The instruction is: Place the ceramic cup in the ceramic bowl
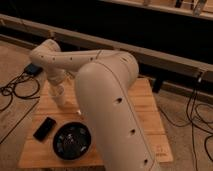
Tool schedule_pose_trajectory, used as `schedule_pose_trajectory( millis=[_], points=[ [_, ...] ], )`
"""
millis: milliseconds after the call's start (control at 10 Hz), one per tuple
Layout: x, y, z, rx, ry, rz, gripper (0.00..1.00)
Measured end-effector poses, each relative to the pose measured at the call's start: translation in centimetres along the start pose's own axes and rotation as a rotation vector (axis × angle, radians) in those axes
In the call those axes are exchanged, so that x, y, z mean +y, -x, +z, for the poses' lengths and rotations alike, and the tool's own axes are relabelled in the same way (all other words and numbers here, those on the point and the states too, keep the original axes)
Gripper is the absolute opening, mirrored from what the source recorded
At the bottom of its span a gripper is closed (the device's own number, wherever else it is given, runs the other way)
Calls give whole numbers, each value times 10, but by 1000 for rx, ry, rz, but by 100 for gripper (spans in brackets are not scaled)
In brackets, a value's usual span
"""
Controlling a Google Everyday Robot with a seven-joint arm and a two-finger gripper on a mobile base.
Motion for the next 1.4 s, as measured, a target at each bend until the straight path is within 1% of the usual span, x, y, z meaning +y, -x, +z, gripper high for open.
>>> schedule_pose_trajectory(
  millis=[100, 300, 500, 700, 900, 1100, 1400],
  points=[
    [12, 8, -1, -16, 17, -38, 65],
    [37, 12, 0, -30, 52, -87, 65],
    [58, 10, 6, -31, 76, -129, 65],
    [77, 5, 16, -21, 93, -176, 65],
    [77, 3, 29, -16, 85, -207, 65],
    [76, 14, 44, -21, 62, -253, 65],
    [64, 28, 44, -31, 35, -273, 65]
  ],
)
